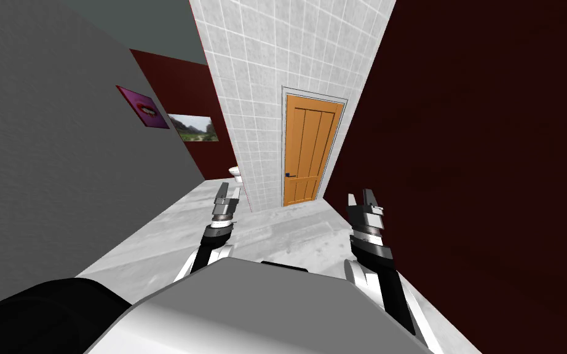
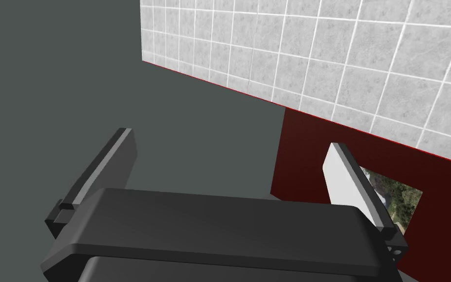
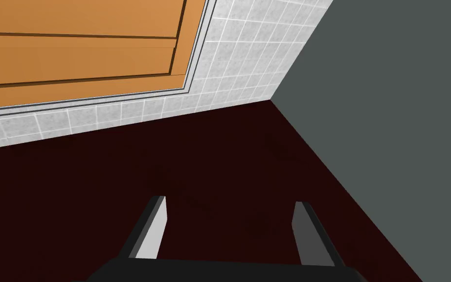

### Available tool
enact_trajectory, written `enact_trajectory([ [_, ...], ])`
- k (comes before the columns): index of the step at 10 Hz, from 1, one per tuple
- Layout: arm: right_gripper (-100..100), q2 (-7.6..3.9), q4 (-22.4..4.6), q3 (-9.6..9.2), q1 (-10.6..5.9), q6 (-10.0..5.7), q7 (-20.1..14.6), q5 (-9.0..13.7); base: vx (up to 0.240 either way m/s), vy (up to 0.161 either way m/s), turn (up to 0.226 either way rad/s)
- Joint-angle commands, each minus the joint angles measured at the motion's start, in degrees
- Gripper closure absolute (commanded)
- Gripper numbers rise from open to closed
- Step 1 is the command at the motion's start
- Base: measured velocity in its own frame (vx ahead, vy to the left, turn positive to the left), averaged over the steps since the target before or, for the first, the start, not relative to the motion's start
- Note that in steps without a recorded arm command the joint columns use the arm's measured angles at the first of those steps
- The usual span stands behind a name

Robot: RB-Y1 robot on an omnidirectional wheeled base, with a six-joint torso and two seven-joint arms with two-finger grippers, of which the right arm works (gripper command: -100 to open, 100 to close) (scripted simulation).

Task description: Pull the door open

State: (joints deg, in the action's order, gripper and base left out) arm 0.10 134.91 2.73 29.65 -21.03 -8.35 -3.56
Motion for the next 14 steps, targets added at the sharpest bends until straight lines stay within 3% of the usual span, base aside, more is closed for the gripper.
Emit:
enact_trajectory([
  [1, -100, -0.35, -1.58, 0.13, -0.61, -0.41, 0.09, 0.15, 0.037, -0.014, 0.048],
  [4, -100, -0.97, -4.77, 0.40, -1.84, -1.23, 0.26, 0.46, 0.070, -0.003, 0.077],
  [13, -100, -3.05, -18.30, 1.53, -7.14, -4.76, 1.02, 1.76, 0.083, -0.010, 0.088],
  [14, -100, -3.05, -18.49, 1.53, -7.14, -4.76, 1.02, 1.76, 0.056, -0.005, 0.038],
])
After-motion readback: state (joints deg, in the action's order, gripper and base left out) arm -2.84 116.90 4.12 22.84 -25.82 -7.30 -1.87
